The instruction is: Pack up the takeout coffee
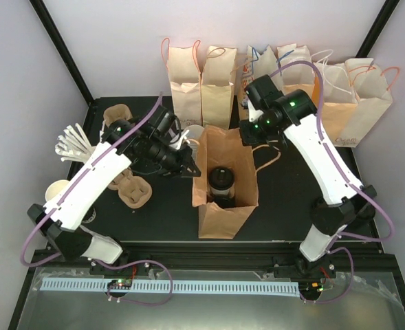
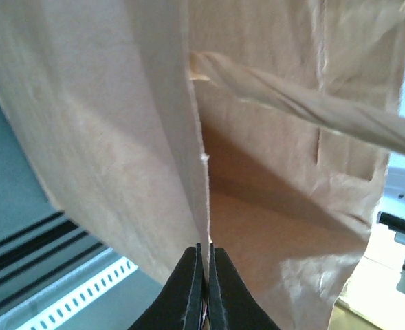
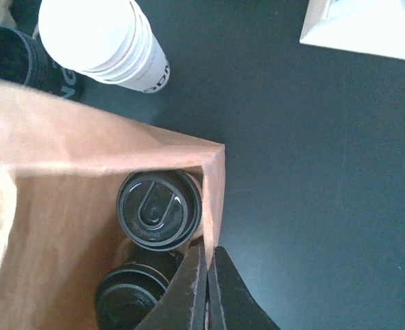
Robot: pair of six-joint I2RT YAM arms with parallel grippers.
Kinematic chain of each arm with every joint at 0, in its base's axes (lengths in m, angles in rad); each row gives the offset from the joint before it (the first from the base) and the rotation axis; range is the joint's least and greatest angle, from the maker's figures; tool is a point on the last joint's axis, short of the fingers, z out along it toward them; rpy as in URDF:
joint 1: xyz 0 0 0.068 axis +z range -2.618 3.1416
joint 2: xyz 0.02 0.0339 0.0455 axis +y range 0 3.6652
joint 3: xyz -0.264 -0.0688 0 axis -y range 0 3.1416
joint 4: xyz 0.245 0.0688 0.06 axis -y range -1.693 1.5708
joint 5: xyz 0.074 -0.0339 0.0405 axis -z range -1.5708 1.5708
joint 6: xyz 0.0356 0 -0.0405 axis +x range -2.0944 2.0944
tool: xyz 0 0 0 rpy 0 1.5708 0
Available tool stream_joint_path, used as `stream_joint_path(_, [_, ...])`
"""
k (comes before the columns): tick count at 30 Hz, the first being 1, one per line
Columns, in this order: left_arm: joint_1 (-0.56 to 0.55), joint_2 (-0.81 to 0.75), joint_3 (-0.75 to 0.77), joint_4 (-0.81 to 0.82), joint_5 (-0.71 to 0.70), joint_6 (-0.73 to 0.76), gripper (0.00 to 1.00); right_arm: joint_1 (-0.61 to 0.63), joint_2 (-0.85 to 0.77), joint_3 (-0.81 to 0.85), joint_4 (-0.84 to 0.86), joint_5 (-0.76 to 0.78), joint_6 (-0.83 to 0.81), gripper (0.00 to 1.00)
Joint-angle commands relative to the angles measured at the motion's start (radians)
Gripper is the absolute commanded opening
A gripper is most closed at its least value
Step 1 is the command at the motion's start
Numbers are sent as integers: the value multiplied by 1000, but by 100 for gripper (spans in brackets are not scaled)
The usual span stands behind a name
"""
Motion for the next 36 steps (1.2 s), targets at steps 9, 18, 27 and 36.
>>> stream_joint_path(9, [10, 193, 415, -76, -43, 245, 1, 28, -651, -630, 296, -43, 226, 1])
stream_joint_path(18, [-74, 219, 415, -92, -86, 487, 1, 72, -933, -913, 385, -96, 263, 1])
stream_joint_path(27, [-182, 211, 388, -64, -165, 563, 1, 77, -1160, -1104, 500, -232, 323, 1])
stream_joint_path(36, [-353, 216, 392, -85, -337, 670, 2, 77, -1226, -1137, 586, -261, 252, 1])
